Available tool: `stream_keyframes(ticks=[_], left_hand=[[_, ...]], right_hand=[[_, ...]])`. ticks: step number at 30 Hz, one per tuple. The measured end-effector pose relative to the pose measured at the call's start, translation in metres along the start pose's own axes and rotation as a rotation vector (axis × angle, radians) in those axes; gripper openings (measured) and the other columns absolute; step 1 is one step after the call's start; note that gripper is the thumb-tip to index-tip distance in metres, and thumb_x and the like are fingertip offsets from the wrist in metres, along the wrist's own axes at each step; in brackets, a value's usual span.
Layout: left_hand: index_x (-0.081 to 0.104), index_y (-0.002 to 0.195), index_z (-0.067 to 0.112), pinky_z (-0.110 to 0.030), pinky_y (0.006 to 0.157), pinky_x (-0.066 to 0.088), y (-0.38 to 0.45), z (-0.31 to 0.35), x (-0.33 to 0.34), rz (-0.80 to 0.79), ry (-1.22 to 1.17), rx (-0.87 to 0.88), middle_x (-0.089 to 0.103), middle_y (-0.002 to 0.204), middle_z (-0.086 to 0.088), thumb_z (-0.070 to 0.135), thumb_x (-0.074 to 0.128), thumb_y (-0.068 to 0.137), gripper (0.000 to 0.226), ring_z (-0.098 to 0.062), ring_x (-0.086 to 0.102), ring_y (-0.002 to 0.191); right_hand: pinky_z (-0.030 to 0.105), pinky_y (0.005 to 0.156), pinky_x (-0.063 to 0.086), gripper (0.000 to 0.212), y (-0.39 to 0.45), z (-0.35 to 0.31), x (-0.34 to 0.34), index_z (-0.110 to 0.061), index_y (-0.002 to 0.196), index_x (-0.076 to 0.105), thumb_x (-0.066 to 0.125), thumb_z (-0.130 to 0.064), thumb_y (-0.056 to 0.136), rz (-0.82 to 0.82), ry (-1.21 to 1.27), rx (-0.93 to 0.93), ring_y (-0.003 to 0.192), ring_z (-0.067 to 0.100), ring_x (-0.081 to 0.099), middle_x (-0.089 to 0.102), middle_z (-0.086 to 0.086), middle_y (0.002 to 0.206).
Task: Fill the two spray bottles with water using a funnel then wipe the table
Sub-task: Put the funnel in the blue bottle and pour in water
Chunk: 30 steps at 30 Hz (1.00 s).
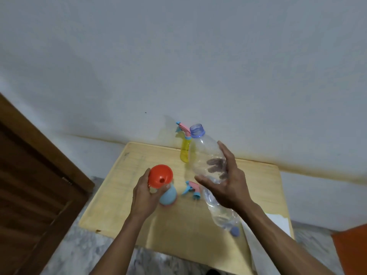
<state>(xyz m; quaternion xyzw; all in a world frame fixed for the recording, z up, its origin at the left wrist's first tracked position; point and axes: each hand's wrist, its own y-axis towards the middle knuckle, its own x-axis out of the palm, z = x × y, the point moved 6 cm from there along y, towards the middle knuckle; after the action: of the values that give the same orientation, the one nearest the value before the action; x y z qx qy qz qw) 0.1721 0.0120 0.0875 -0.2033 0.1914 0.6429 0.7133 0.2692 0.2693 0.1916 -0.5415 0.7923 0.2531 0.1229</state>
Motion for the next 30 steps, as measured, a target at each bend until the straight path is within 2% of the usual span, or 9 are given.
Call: stream_keyframes(ticks=[4,8,11,16,19,21,22,25,30], left_hand=[[0.041,0.15,0.016,-0.041,0.102,0.051,0.001,0.003,-0.002,-0.008,0.034,0.023,0.057,0.139,-0.003,0.068,0.077,0.06,0.109,-0.02,0.056,0.123],[0.043,0.148,0.016,-0.033,0.093,0.051,0.008,0.006,-0.002,-0.04,0.084,0.065,0.061,0.131,-0.001,0.052,0.085,0.07,0.096,-0.018,0.058,0.116],[0.046,0.145,0.021,-0.031,0.09,0.051,0.013,0.004,-0.005,-0.085,0.081,0.077,0.062,0.127,0.002,0.052,0.085,0.07,0.09,-0.016,0.059,0.112],[0.05,0.142,0.017,-0.038,0.09,0.053,0.014,0.008,-0.009,-0.126,0.101,0.138,0.065,0.123,-0.002,0.067,0.074,0.062,0.098,-0.023,0.061,0.109],[0.051,0.14,0.01,-0.028,0.08,0.049,0.014,0.013,-0.011,-0.134,0.124,0.22,0.066,0.117,-0.004,0.072,0.066,0.06,0.102,-0.022,0.061,0.1],[0.052,0.137,0.011,-0.019,0.071,0.044,0.014,0.017,-0.013,-0.166,0.121,0.239,0.063,0.11,0.0,0.073,0.063,0.059,0.1,-0.018,0.059,0.094],[0.052,0.137,0.012,-0.02,0.07,0.043,0.014,0.017,-0.014,-0.176,0.116,0.242,0.063,0.108,0.001,0.073,0.063,0.059,0.1,-0.018,0.059,0.093],[0.051,0.139,0.015,-0.027,0.077,0.045,0.02,0.012,-0.014,-0.2,0.1,0.227,0.065,0.111,-0.003,0.074,0.065,0.058,0.101,-0.023,0.062,0.098],[0.052,0.138,0.019,-0.021,0.075,0.043,0.025,0.01,-0.013,-0.252,0.093,0.199,0.064,0.111,0.0,0.069,0.069,0.059,0.096,-0.02,0.061,0.099]], right_hand=[[0.022,0.084,0.049,0.1,0.009,0.006,0.011,-0.081,0.134,0.004,0.079,-0.07,0.069,-0.221,-0.2,0.015,0.092,-0.007,0.062,0.064,-0.027,0.107],[0.032,0.086,0.052,0.097,0.018,0.011,0.02,-0.073,0.143,0.003,0.068,-0.08,0.072,-0.35,-0.411,-0.006,0.095,0.007,0.067,0.068,-0.02,0.114],[0.033,0.085,0.053,0.096,0.021,0.015,0.026,-0.069,0.147,0.001,0.063,-0.081,0.075,-0.423,-0.523,-0.025,0.097,0.012,0.068,0.069,-0.014,0.118],[0.035,0.085,0.053,0.097,0.021,0.023,0.037,-0.062,0.151,0.004,0.061,-0.082,0.076,-0.504,-0.715,-0.033,0.103,0.022,0.068,0.069,-0.012,0.12],[0.034,0.084,0.052,0.098,0.017,0.03,0.042,-0.062,0.152,0.002,0.061,-0.082,0.075,-0.54,-0.766,-0.012,0.103,0.024,0.067,0.071,-0.01,0.119],[0.036,0.084,0.053,0.099,0.014,0.034,0.044,-0.064,0.15,-0.001,0.059,-0.084,0.075,-0.562,-0.791,0.002,0.103,0.025,0.066,0.072,-0.008,0.116],[0.037,0.084,0.054,0.098,0.013,0.036,0.045,-0.065,0.15,-0.002,0.058,-0.085,0.074,-0.568,-0.804,0.007,0.103,0.025,0.066,0.072,-0.007,0.116],[0.038,0.083,0.054,0.098,0.009,0.037,0.046,-0.063,0.151,-0.001,0.056,-0.086,0.075,-0.571,-0.838,0.014,0.103,0.027,0.066,0.072,-0.004,0.117],[0.037,0.081,0.054,0.098,0.005,0.036,0.049,-0.061,0.152,0.001,0.054,-0.086,0.074,-0.591,-0.888,0.03,0.101,0.028,0.066,0.074,-0.004,0.111]])
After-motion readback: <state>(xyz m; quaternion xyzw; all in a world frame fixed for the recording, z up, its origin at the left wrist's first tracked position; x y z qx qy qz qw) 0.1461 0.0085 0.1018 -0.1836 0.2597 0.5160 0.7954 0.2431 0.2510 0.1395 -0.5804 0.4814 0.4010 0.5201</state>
